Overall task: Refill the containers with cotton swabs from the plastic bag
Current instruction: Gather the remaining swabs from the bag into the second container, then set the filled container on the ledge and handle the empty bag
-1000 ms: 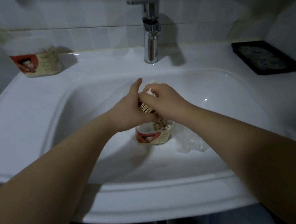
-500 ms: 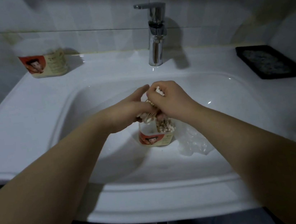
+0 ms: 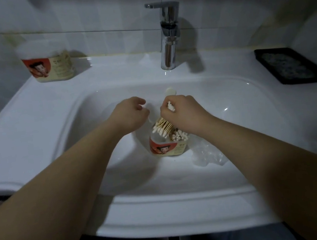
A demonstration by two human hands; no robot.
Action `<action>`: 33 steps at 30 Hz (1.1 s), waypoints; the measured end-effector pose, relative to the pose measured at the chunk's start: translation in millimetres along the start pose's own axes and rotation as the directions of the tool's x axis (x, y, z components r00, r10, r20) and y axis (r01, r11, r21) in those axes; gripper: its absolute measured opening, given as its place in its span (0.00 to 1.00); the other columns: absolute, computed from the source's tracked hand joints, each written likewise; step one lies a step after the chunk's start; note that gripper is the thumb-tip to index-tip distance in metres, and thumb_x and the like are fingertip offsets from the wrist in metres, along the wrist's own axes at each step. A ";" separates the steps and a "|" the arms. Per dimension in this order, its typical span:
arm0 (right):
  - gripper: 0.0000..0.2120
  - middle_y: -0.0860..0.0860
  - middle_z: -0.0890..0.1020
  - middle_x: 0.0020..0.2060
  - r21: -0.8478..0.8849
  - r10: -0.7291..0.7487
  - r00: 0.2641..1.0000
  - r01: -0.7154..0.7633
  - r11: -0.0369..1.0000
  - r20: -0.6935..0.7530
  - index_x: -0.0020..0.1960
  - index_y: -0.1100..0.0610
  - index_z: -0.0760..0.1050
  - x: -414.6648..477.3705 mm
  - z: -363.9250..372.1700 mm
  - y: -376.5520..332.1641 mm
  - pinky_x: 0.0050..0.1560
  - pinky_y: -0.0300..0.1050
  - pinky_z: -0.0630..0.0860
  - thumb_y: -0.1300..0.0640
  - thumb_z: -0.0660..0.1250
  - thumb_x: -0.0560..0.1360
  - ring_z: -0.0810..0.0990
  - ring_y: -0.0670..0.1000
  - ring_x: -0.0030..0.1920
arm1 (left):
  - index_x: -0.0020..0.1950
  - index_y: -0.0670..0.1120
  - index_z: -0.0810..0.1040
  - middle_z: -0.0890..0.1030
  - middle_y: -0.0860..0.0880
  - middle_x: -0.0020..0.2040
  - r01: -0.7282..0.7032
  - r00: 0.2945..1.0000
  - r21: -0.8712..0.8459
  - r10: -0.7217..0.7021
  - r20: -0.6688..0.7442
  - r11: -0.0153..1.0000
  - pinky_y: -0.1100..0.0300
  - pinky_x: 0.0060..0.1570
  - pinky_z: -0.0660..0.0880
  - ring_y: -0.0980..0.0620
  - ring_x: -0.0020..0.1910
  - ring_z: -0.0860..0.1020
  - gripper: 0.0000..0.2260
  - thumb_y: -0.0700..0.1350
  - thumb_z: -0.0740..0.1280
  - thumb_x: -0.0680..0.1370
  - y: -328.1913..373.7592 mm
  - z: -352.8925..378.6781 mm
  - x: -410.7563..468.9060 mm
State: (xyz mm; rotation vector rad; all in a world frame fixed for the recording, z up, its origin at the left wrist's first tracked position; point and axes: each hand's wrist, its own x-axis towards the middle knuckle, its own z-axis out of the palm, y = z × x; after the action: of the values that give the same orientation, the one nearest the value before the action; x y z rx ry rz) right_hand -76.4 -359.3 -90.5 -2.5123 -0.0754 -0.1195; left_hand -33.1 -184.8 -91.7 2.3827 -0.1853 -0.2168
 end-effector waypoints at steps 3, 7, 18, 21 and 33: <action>0.10 0.54 0.82 0.42 -0.075 -0.011 1.000 0.012 0.997 0.014 0.49 0.50 0.80 0.4 4.8 0.0 0.46 0.48 0.76 0.47 0.62 0.79 0.80 0.56 0.45 | 0.76 0.46 0.70 0.81 0.44 0.62 0.091 0.990 -0.099 -0.079 0.114 0.991 0.50 0.57 0.81 0.45 0.55 0.82 0.22 0.45 0.66 0.81 -3.9 5.9 4.3; 0.08 0.53 0.81 0.41 -0.089 -0.019 1.000 0.019 0.996 0.002 0.48 0.49 0.79 0.5 2.4 -0.7 0.44 0.47 0.75 0.48 0.62 0.79 0.79 0.56 0.44 | 0.77 0.46 0.68 0.84 0.44 0.55 0.110 0.983 -0.172 -0.082 0.166 0.979 0.51 0.52 0.83 0.48 0.49 0.84 0.25 0.42 0.69 0.80 -5.5 9.8 6.0; 0.06 0.52 0.73 0.37 -0.266 -0.101 0.995 0.103 0.958 0.023 0.47 0.48 0.74 -3.7 7.6 -9.5 0.41 0.46 0.69 0.47 0.64 0.78 0.77 0.59 0.43 | 0.73 0.42 0.72 0.85 0.42 0.50 0.153 0.980 -0.308 -0.104 0.170 0.939 0.52 0.48 0.84 0.46 0.45 0.86 0.23 0.36 0.70 0.78 -10.3 11.2 9.2; 0.08 0.52 0.74 0.38 -0.295 -0.134 0.990 0.140 0.945 0.038 0.49 0.50 0.74 -5.4 10.6 -14.7 0.41 0.47 0.67 0.46 0.63 0.79 0.77 0.60 0.44 | 0.72 0.42 0.72 0.85 0.42 0.52 0.162 0.977 -0.339 -0.102 0.186 0.927 0.52 0.47 0.85 0.45 0.46 0.86 0.22 0.35 0.70 0.78 -10.3 10.5 9.1; 0.07 0.50 0.81 0.44 -0.304 -0.108 0.978 0.159 0.939 0.179 0.53 0.49 0.78 -6.9 -6.9 -10.8 0.46 0.48 0.78 0.52 0.62 0.80 0.80 0.55 0.45 | 0.66 0.43 0.76 0.86 0.39 0.49 0.141 0.978 -0.356 -0.075 0.193 0.924 0.50 0.48 0.85 0.40 0.48 0.86 0.16 0.33 0.68 0.79 -11.3 8.1 7.8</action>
State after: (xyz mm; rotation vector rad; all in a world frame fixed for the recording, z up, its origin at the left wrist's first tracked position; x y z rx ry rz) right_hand -84.6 -354.8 -79.3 -2.8346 -0.3174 0.0182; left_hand -26.3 -183.5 -106.1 1.9997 -0.0844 -0.4738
